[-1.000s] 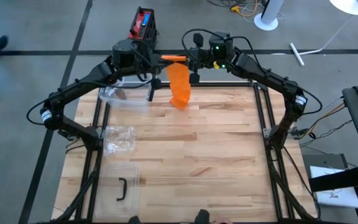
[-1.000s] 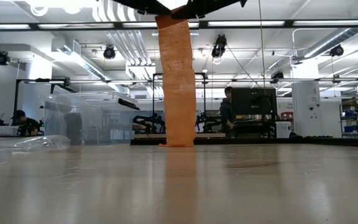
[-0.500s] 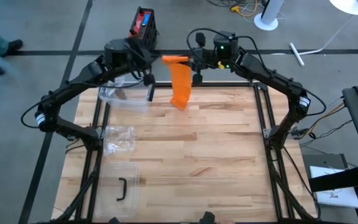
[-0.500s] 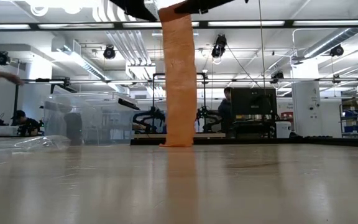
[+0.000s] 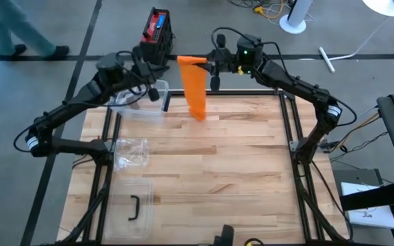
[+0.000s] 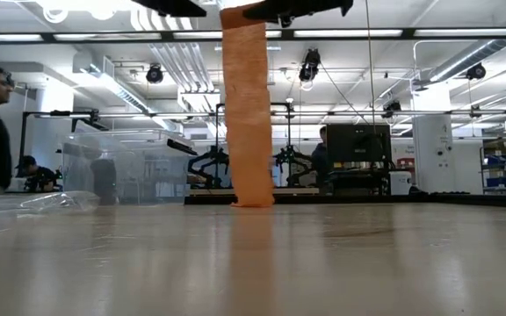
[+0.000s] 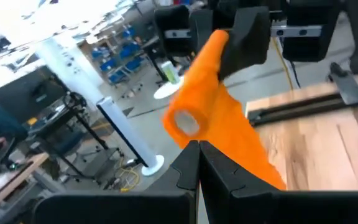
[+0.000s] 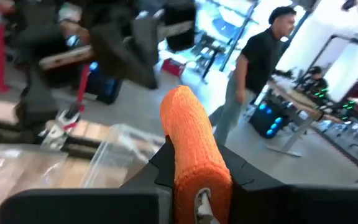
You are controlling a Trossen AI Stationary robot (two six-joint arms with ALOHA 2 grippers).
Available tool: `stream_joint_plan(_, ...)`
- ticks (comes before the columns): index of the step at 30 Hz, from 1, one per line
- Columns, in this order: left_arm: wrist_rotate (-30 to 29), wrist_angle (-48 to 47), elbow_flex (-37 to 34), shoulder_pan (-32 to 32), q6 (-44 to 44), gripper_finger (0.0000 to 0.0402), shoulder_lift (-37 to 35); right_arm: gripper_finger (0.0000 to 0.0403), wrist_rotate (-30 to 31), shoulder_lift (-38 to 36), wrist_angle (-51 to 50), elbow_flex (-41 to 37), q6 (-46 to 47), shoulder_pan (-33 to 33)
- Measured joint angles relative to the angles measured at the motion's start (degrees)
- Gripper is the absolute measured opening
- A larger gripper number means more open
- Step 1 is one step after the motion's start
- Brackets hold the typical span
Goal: Roll bandage
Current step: Roll the orange bandage
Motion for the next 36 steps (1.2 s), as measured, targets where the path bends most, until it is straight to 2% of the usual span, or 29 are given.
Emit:
stream_joint_plan(4, -0.45, 4.86, -5.35, 0.12, -4.04, 0.0007, -1.92, 0.0046, 0.35, -0.02, 8.48, -3.38, 3.73, 0.01)
stream_joint_plan(8, 1.46, 10.30, -10.61, 0.02, -7.17, 0.0031, -4.27, 0.0046, 0.29, 0.00, 13.84, -6.10, 7.27, 0.88)
stream_joint_plan(12, 1.42, 13.28, -14.49, 0.10, -7.38, 0.0063, -6.50, 0.0046, 0.44, -0.70, 13.70, -6.19, 10.08, 2.74)
stream_joint_plan(15, 0.40, 13.46, -14.86, 0.20, -6.99, 0.0089, -9.00, 0.0046, 0.40, -2.12, 12.26, -5.13, 12.58, 5.03)
stream_joint_plan(20, 0.97, 10.03, -14.98, 0.21, -7.13, 0.0131, -12.44, 0.0046, 0.44, -5.08, 11.18, -3.34, 16.81, 10.50)
stream_joint_plan(22, 3.63, 8.11, -14.98, 0.21, -7.90, 0.0147, -14.06, 0.0046, 0.58, -6.18, 11.06, -3.24, 18.48, 12.97)
stream_joint_plan(27, 17.96, 6.11, -15.69, 0.14, -11.88, 0.0180, -18.70, 0.0046, 1.80, -8.13, 10.86, -2.72, 21.95, 19.39)
stream_joint_plan(29, 20.29, 6.23, -16.45, 0.15, -13.56, 0.0189, -20.71, 0.0047, 3.93, -8.56, 10.89, -2.70, 22.47, 21.35)
stream_joint_plan(34, 20.76, 6.60, -19.25, 0.12, -14.62, 0.0192, -24.77, 0.0057, 6.26, -8.66, 10.65, -2.70, 24.37, 25.17)
stream_joint_plan(36, 24.41, 7.18, -20.32, 0.18, -14.52, 0.0188, -25.75, 0.0053, 10.26, -8.40, 11.14, -2.70, 25.10, 25.99)
